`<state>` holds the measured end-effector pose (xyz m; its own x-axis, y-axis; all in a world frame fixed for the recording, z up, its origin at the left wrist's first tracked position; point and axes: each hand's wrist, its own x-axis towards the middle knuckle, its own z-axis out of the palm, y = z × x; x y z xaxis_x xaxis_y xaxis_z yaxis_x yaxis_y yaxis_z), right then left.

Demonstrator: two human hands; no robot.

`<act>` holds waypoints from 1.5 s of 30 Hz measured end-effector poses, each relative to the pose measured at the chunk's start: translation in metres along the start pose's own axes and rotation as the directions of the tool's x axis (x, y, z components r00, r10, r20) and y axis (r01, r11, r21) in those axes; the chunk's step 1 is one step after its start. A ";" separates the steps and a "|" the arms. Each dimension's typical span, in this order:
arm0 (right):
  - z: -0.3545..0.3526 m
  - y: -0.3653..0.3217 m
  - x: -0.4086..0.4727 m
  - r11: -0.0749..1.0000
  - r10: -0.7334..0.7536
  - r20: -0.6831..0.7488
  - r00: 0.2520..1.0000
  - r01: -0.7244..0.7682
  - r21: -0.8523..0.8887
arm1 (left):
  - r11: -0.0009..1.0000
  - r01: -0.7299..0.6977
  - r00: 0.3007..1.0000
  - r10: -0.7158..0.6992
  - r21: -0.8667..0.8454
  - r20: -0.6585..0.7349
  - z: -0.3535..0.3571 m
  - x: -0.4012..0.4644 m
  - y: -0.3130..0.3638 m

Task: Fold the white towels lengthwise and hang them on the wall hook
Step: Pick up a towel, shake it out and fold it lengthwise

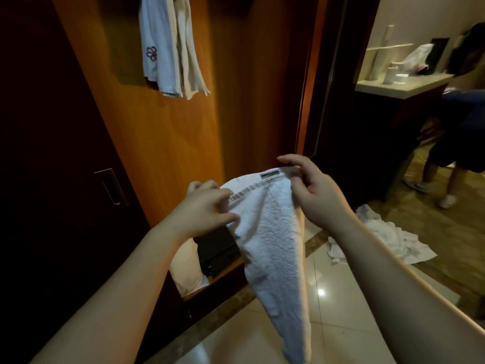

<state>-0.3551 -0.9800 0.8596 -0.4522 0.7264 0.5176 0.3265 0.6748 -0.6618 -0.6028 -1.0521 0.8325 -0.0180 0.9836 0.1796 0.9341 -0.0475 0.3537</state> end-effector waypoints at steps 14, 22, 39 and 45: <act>-0.042 0.044 0.005 0.963 0.092 0.335 0.938 0.002 -0.268 | 0.993 -0.118 0.968 0.109 -0.028 -0.226 -0.040 -0.001 -0.020; -0.026 0.045 0.016 0.946 0.121 0.417 0.901 0.022 -0.324 | 0.988 -0.151 0.950 0.141 -0.014 -0.279 -0.063 0.015 -0.009; -0.015 0.038 0.050 0.916 0.252 0.470 0.846 -0.051 -0.398 | 0.857 -0.198 0.973 0.111 0.475 0.204 -0.080 0.051 -0.019; -0.022 0.025 0.051 0.916 0.228 0.516 0.826 -0.002 -0.401 | 0.873 -0.005 0.987 -0.075 0.488 0.144 -0.071 0.051 -0.014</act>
<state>-0.3517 -0.9230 0.8816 -0.7273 0.6863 -0.0028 0.6326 0.6689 -0.3904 -0.6423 -1.0139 0.9016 -0.0367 0.9992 0.0182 0.9893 0.0389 -0.1404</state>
